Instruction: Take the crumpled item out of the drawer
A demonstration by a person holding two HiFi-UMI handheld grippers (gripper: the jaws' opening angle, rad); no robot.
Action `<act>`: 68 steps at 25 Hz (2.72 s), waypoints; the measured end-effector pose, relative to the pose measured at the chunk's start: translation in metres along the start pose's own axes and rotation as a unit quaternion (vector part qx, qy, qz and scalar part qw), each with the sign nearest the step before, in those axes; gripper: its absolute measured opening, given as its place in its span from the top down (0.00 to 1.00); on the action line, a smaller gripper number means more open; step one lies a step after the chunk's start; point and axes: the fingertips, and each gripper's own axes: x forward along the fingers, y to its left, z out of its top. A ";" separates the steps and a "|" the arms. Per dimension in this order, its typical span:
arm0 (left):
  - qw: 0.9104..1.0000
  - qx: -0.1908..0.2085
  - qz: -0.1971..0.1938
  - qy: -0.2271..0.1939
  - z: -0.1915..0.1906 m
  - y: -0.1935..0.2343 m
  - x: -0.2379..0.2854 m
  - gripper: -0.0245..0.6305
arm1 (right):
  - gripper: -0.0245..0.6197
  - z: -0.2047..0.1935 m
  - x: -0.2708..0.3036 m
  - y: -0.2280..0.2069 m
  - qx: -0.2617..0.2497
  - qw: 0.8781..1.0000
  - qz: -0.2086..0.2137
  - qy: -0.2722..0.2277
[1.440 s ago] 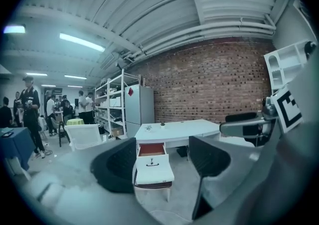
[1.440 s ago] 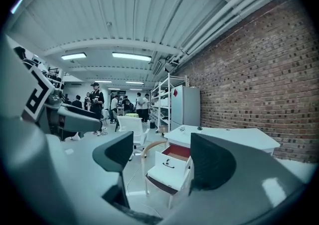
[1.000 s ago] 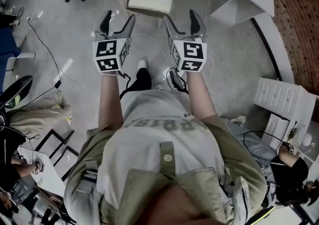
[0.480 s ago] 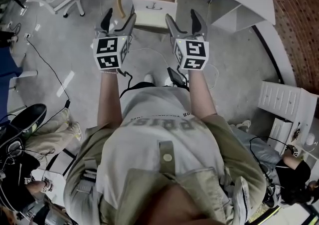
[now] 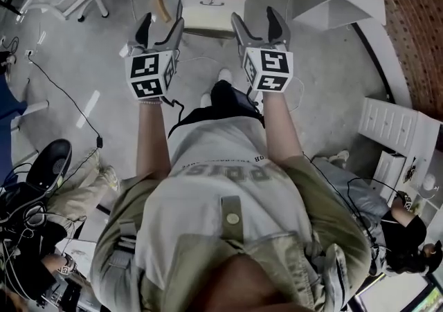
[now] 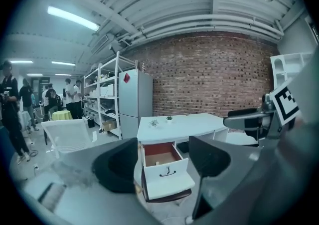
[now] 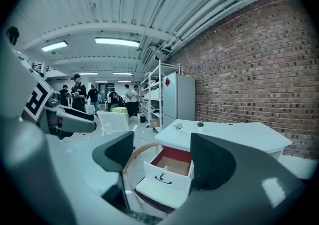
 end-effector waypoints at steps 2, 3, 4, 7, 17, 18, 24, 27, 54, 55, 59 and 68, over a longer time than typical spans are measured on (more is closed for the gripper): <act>1.000 -0.003 0.000 0.008 -0.004 0.010 0.010 0.45 | 0.42 -0.003 0.014 0.001 0.000 1.000 0.001 0.008; 1.000 -0.004 0.001 0.012 -0.005 0.013 0.014 0.45 | 0.42 -0.005 0.020 0.000 0.001 1.000 0.002 0.012; 1.000 -0.006 0.003 0.015 -0.005 0.015 0.019 0.45 | 0.42 -0.006 0.025 -0.003 0.003 1.000 0.003 0.016; 1.000 -0.009 0.011 0.022 0.000 0.012 0.046 0.45 | 0.42 -0.007 0.044 -0.027 0.008 1.000 0.006 0.021; 0.999 -0.008 0.029 0.021 0.042 0.010 0.139 0.45 | 0.42 0.021 0.121 -0.099 0.007 1.000 0.024 0.015; 0.999 -0.008 0.031 0.021 0.046 0.009 0.147 0.45 | 0.42 0.023 0.128 -0.104 0.006 1.000 0.027 0.014; 0.999 -0.009 0.038 0.019 0.057 0.010 0.177 0.45 | 0.42 0.031 0.162 -0.123 -0.002 0.999 0.041 0.015; 0.999 -0.011 0.036 0.027 0.054 0.010 0.189 0.45 | 0.42 0.029 0.174 -0.128 -0.001 0.999 0.044 0.020; 0.991 0.019 -0.067 0.111 0.003 0.041 0.320 0.45 | 0.44 -0.135 0.369 -0.096 -0.068 0.960 0.131 0.238; 0.991 0.020 -0.069 0.113 0.001 0.041 0.324 0.45 | 0.44 -0.147 0.375 -0.094 -0.077 0.955 0.142 0.250; 0.989 0.026 -0.076 0.122 -0.011 0.045 0.336 0.45 | 0.44 -0.199 0.396 -0.083 -0.108 0.928 0.184 0.305; 0.988 0.024 -0.069 0.136 -0.051 0.071 0.357 0.45 | 0.45 -0.312 0.428 -0.065 -0.150 0.864 0.251 0.409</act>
